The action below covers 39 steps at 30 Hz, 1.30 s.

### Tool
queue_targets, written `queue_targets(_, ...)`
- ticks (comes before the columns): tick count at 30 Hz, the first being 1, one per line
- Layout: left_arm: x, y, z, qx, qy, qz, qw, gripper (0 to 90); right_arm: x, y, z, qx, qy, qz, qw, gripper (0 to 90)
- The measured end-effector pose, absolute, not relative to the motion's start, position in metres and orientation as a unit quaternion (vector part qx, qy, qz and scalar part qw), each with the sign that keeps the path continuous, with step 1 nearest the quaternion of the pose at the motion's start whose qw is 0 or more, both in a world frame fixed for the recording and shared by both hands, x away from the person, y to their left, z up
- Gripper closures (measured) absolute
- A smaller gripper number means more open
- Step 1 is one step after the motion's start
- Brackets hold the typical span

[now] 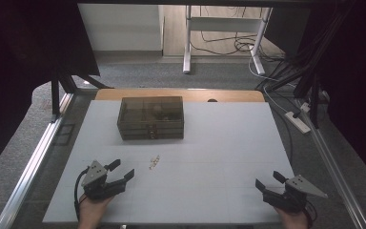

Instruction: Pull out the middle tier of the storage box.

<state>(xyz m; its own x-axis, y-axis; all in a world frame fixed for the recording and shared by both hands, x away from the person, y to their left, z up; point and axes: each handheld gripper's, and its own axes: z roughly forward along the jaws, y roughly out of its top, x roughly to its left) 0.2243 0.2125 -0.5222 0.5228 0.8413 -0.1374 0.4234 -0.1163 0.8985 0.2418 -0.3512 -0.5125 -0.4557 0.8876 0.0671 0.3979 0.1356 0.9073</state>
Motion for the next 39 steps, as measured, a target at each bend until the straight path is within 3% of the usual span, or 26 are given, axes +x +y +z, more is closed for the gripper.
queue_targets(39,0.242,0.199,-0.516,0.715,0.433,0.210,0.507,31.4,0.241,-0.351,-0.512,0.454,0.707,0.477,0.258,19.5)
